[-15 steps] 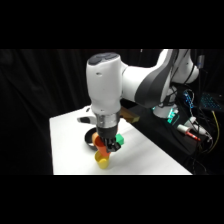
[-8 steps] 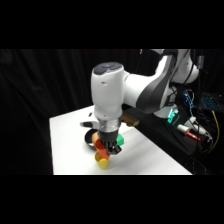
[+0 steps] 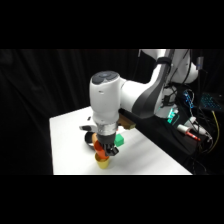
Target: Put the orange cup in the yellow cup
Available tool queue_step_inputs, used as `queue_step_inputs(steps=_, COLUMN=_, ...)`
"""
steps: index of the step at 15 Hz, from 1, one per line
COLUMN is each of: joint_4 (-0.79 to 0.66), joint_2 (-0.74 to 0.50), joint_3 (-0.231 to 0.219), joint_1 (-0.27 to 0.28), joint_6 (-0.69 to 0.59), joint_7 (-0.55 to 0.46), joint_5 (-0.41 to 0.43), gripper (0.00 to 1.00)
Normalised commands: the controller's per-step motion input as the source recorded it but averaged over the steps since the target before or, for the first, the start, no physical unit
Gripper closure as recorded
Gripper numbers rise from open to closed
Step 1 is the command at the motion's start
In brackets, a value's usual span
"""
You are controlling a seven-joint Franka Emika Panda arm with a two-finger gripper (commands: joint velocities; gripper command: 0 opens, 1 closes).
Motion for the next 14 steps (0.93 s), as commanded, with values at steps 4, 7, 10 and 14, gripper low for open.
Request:
queue_step_inputs(steps=4, joint_4=0.11, joint_2=0.05, joint_3=-0.028, joint_1=-0.013, joint_6=0.07, joint_7=-0.09, joint_5=-0.098, gripper=0.69)
queue_step_inputs(steps=7, joint_4=0.15, joint_2=0.04, joint_3=-0.027, joint_1=-0.003, joint_6=0.01, joint_7=-0.08, joint_5=-0.111, gripper=0.45)
queue_step_inputs(steps=10, joint_4=0.16, joint_2=0.03, joint_3=-0.027, joint_1=-0.004, joint_6=-0.06, joint_7=-0.08, joint_5=-0.121, gripper=0.21)
queue_step_inputs(steps=14, joint_4=0.17, joint_2=-0.02, joint_3=-0.031, joint_1=-0.013, joint_6=-0.18, joint_7=-0.08, joint_5=-0.129, gripper=0.00)
